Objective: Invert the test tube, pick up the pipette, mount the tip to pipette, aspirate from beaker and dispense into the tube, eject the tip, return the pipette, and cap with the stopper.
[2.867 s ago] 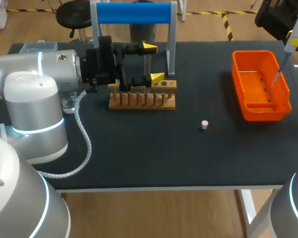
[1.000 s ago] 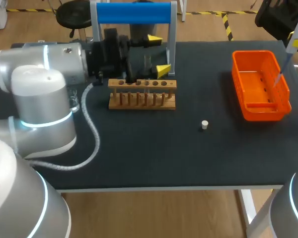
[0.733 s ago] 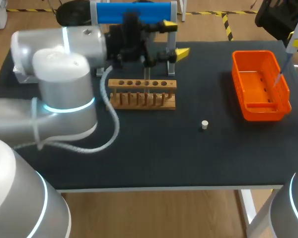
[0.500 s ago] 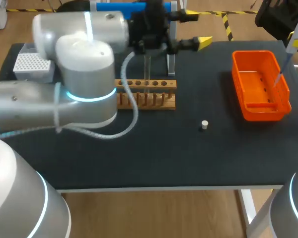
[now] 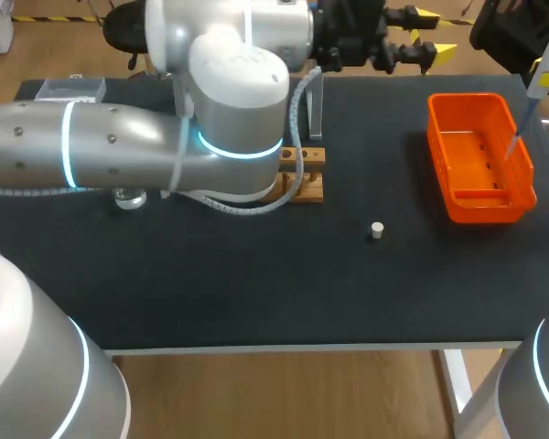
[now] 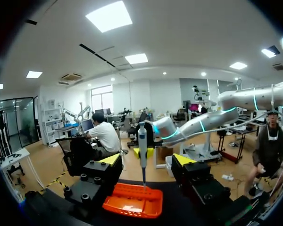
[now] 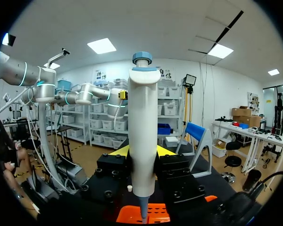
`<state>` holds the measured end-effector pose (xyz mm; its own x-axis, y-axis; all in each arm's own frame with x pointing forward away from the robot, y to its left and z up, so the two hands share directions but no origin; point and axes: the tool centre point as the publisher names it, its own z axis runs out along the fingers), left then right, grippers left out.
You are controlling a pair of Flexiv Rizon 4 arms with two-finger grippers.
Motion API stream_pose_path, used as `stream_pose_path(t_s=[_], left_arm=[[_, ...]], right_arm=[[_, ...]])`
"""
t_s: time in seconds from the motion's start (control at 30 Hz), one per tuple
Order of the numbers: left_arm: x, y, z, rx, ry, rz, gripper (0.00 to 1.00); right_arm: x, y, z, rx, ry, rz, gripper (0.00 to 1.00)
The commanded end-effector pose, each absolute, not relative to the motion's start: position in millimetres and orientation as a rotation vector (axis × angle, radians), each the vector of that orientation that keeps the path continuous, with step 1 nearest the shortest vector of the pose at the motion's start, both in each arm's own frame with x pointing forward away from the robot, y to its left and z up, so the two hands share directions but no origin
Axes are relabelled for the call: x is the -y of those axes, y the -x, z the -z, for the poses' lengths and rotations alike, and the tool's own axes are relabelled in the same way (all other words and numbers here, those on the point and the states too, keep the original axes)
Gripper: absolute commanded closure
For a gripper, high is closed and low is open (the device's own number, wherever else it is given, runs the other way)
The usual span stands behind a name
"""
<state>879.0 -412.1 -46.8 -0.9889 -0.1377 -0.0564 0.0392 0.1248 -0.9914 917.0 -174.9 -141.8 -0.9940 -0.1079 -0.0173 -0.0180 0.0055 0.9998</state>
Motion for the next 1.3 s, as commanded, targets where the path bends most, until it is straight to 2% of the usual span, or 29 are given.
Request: stream_pose_path(t_s=[0.03, 0.53, 1.3], left_arm=[[428, -881, 50, -2.238, 0.106, 1.996, 1.00], [428, -881, 50, -2.238, 0.106, 1.996, 1.00], [500, -905, 39, -2.141, 0.037, 2.107, 1.00]], right_arm=[[176, -918, 141, 2.180, -0.142, 2.164, 1.00], [176, -918, 141, 2.180, -0.142, 2.164, 1.00], [176, -918, 141, 2.180, -0.142, 2.164, 1.00]])
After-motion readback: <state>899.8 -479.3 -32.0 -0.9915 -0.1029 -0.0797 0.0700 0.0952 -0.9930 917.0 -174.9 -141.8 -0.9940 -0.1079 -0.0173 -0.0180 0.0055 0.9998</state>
